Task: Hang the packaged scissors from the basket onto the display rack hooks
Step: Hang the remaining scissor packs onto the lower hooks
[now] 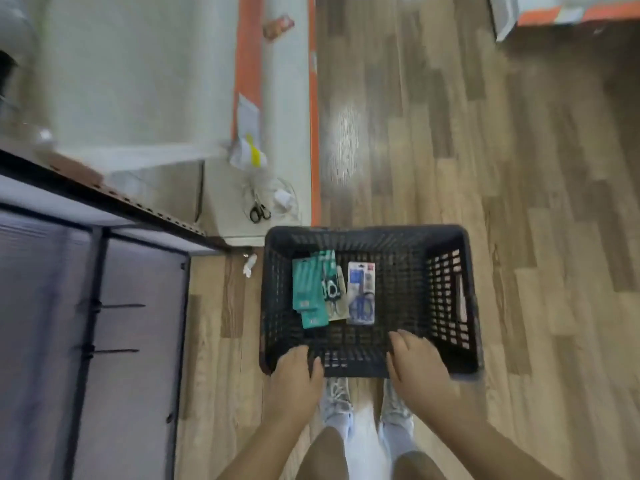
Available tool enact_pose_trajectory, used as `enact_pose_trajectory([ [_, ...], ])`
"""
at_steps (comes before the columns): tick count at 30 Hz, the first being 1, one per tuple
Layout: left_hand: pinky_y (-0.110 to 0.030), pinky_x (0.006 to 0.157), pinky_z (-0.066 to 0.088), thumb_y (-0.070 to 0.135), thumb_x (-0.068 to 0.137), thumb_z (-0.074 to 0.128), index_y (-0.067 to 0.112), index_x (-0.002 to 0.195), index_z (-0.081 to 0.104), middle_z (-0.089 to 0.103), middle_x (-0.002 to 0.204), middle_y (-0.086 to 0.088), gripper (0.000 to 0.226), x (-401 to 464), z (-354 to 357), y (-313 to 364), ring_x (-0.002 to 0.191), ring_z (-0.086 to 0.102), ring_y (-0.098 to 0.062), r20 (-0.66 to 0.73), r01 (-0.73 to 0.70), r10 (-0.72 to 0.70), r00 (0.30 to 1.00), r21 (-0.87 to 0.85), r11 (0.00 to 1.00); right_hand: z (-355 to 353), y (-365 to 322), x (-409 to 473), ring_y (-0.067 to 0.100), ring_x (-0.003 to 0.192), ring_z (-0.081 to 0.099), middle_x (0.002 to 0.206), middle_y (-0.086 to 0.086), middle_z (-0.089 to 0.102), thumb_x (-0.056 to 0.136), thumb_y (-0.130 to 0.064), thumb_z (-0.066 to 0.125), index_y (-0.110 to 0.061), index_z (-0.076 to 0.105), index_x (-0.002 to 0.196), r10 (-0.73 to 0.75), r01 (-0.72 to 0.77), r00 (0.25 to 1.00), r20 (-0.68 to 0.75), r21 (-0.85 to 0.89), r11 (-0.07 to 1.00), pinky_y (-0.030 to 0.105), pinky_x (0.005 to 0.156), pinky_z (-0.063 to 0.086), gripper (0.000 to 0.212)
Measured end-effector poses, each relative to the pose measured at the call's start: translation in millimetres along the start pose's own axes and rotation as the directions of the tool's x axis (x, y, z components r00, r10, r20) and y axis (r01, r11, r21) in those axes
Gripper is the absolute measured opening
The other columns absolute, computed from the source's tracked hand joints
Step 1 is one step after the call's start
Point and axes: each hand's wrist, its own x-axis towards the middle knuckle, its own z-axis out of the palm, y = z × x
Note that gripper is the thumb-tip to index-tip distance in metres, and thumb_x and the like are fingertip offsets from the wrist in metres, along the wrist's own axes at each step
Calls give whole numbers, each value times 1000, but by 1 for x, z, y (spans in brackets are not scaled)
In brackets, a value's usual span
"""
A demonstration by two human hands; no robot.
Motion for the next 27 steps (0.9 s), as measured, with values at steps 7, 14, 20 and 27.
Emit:
enact_pose_trajectory([
  [7,-27,101,37,29,98,38,15,121,49,48,129,1,29,77,135,-72,129,37,-14,60,12,-20,998,139,990,139,68,85,30,81,66,92,11,66,70,-9,72,-4,66,97,-69,70,997,16,-17,997,39,75,54,28],
  [14,-39,91,45,29,95,46,8,124,49,51,122,-7,36,199,185,-99,113,47,-22,-103,65,-57,993,79,995,202,87,199,31,97,58,107,12,61,89,-16,52,-4,58,113,-181,177,981,-68,-55,983,38,85,44,28],
  [20,-43,98,40,38,91,52,2,127,43,42,133,-15,52,284,212,-122,121,41,-30,-230,196,-181,956,46,979,200,72,294,32,114,49,129,12,49,98,-24,38,-8,41,132,-310,300,938,-153,-91,950,38,90,41,39],
  [27,-43,111,24,52,90,51,0,147,12,13,154,-19,86,335,227,-125,142,14,-36,-158,407,-401,902,9,913,194,61,341,27,109,49,124,8,48,99,-27,35,-13,37,136,-483,464,869,-109,-160,871,33,82,40,40],
])
